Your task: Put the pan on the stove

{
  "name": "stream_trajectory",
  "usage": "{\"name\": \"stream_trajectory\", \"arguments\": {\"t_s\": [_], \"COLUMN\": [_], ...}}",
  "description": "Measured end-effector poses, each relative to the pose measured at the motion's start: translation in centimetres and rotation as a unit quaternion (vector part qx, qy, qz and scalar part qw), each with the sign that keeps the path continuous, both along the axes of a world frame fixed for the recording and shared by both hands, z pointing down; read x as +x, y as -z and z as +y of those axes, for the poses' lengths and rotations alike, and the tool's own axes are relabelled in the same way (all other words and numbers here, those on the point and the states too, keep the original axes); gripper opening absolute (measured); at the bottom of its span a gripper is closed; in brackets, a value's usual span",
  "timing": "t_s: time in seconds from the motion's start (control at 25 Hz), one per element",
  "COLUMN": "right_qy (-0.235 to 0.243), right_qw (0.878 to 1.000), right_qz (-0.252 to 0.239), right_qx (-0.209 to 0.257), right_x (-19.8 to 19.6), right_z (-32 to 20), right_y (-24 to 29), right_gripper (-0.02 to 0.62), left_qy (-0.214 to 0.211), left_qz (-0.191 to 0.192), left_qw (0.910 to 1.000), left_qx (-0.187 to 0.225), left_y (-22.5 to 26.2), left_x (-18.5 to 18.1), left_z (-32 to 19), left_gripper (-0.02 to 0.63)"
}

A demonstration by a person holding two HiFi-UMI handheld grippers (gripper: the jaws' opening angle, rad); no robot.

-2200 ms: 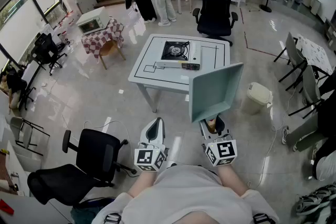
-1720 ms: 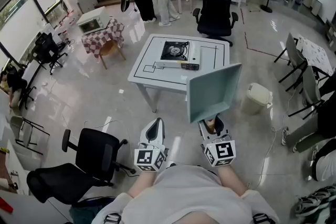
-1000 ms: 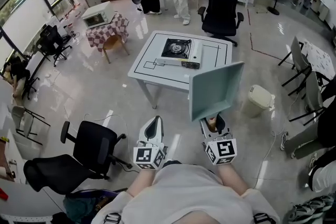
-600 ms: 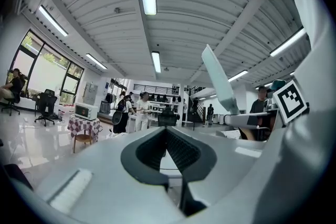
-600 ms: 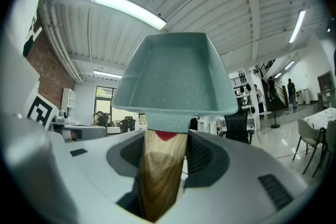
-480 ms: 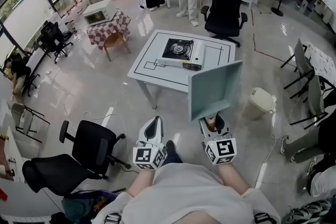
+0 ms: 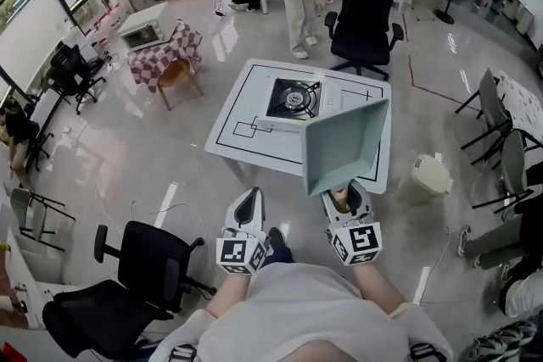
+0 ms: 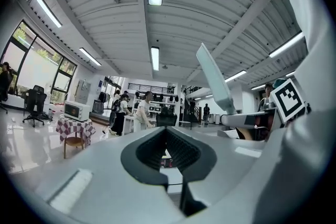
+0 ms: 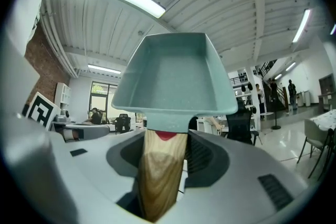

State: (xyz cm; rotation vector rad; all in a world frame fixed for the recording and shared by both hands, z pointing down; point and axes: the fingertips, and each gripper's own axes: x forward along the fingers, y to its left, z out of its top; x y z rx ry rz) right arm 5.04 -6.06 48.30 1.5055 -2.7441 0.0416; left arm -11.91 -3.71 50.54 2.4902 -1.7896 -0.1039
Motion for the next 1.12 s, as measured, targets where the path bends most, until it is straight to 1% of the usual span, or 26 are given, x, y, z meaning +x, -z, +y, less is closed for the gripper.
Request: {"name": "stream_trajectory", "arguments": {"t_s": [0.24, 0.36, 0.48, 0.6, 0.76, 1.12], "right_qy": [-0.02, -0.028, -0.034, -0.04, -0.044, -0.028], "right_qw": [1.0, 1.0, 0.999, 0.999, 0.999, 0.999], "right_qz": [-0.01, -0.007, -0.004, 0.003, 0.01, 0.022], "right_qx": [-0.003, -0.003, -0.006, -0.011, -0.018, -0.035], "right_x": [-5.8, -7.8, -8.8, -8.8, -8.0, -5.2], "right_z": [-9.0, -12.2, -14.4, -15.9, -17.4, -20.1], "right_y": [0.2, 0.5, 0.5, 0.2, -0.2, -1.2], "right_gripper": [0.187, 0.187, 0.187, 0.187, 0.187, 0.187], "left_qy": [-0.046, -0.053, -0.053, -0.058, -0.062, -0.019], "left_qz": [-0.034, -0.03, -0.023, -0.017, -0.016, 0.003], "left_qw": [0.9983, 0.998, 0.9983, 0.9982, 0.9979, 0.9995], "left_qx": [0.012, 0.012, 0.006, -0.003, -0.008, -0.023], "left_y": [1.0, 1.2, 0.9, 0.4, 0.2, 0.0], "left_x": [-4.8, -6.6, -7.8, -7.9, -7.0, -5.4], "left_z": [-9.2, -12.7, -15.1, -16.7, -18.2, -20.8], "left_gripper": [0.011, 0.011, 0.011, 0.011, 0.011, 0.011]}}
